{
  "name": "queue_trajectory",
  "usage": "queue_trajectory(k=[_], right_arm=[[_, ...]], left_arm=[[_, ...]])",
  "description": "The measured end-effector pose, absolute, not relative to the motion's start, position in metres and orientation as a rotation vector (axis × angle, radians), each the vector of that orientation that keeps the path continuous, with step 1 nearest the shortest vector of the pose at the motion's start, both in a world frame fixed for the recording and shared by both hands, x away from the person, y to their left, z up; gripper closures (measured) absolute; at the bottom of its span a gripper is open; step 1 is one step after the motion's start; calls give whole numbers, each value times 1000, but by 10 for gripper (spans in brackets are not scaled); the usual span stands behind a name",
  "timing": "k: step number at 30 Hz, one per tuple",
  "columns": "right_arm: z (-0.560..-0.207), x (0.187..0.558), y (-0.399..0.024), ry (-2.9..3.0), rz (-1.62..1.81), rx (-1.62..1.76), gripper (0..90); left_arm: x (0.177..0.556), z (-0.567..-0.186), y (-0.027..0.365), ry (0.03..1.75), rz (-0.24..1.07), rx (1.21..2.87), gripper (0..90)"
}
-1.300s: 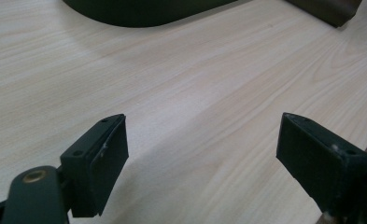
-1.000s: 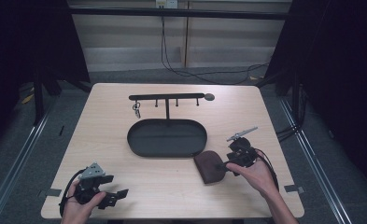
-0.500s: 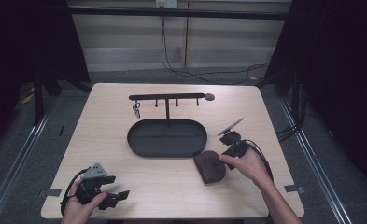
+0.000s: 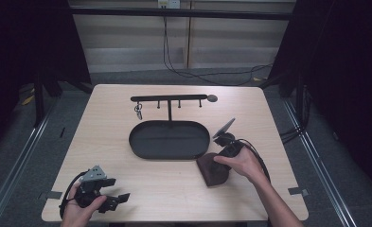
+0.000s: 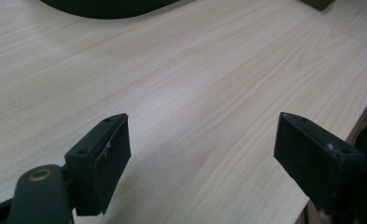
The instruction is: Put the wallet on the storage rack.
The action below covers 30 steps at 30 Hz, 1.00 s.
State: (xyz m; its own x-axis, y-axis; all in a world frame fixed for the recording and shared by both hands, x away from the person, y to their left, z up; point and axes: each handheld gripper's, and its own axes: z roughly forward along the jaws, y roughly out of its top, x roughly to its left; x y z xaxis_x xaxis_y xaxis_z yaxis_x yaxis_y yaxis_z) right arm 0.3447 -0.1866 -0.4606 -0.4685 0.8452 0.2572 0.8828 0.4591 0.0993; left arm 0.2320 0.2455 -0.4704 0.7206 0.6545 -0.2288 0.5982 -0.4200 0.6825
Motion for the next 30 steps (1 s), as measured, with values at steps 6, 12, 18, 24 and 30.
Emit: queue_trajectory(k=[6,12,18,24,30], right_arm=[[-461,345,-186,-2489,-332,-1519,361],[-458,346,-188,-2479,-355,-1543,468],[-450,349,-191,-2479,-389,-1565,595],[-443,348,-188,-2501,-372,-1572,648],[-435,345,-187,-2543,-382,-1558,696]], left_arm=[[232,-471,245,936,86,2152,197],[232,-471,246,929,77,2148,202],[232,-470,247,931,82,2150,205],[232,-471,249,951,83,2147,205],[232,-471,250,953,82,2145,205]])
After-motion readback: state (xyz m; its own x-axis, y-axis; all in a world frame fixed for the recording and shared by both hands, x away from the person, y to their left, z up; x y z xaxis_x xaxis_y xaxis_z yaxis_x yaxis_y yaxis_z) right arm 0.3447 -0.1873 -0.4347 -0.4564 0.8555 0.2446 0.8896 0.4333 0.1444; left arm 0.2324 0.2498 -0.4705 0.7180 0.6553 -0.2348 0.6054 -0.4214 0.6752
